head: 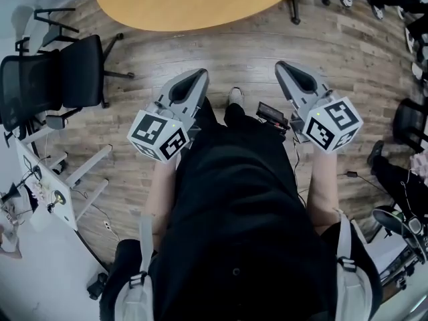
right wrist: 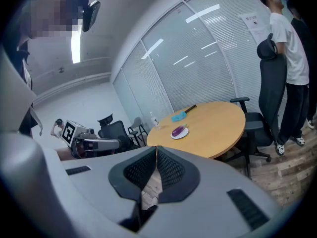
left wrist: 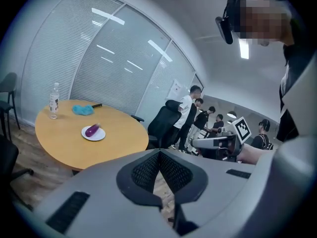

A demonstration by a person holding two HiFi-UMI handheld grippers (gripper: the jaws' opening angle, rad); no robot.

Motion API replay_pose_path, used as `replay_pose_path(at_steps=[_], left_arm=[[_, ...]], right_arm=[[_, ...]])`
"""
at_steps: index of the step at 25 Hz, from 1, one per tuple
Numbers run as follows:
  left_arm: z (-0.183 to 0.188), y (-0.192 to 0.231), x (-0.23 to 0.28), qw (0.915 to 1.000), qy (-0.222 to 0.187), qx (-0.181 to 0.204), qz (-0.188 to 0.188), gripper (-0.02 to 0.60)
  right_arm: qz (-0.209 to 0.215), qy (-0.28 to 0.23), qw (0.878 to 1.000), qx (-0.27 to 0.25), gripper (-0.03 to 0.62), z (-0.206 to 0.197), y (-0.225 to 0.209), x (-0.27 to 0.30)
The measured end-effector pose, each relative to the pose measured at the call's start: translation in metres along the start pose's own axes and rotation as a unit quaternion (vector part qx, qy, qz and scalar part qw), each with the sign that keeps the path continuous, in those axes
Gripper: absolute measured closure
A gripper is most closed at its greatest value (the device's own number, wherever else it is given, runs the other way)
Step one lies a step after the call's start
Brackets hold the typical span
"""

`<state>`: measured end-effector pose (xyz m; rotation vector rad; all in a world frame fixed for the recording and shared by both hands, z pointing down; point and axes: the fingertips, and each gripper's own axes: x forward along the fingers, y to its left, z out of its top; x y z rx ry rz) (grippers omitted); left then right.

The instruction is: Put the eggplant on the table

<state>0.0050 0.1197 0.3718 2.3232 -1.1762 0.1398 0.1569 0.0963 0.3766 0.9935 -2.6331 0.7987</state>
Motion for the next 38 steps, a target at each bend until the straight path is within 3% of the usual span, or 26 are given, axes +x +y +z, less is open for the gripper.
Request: replay_pose_path(at_steps=[7, 17, 25, 38], left_arm=[[0.001, -0.012, -0.004, 0.9999, -0.007, 0.007, 0.0, 0.569], [-0.008, -0.028, -0.014, 0.9991, -0.004, 0.011, -0.041, 0.569], [-0.007, -0.024, -0.027, 0.9989, -0.006, 0.018, -0.042, 0.569], [-0.008, -0.024, -0.029, 0.9991, -0.012, 0.018, -0.037, 0.569]], right_arm=[[0.01, -0.008, 1.0, -0.011, 0.577, -0.001, 0.009, -0.012], [0.017, -0.004, 0.999, -0.04, 0.577, -0.013, 0.027, -0.021], [-0.003, -0.016, 0.999, -0.038, 0.577, -0.009, 0.036, -0.019], [0.005, -0.034, 0.999, -0.043, 0.577, 0.003, 0.038, -0.02]])
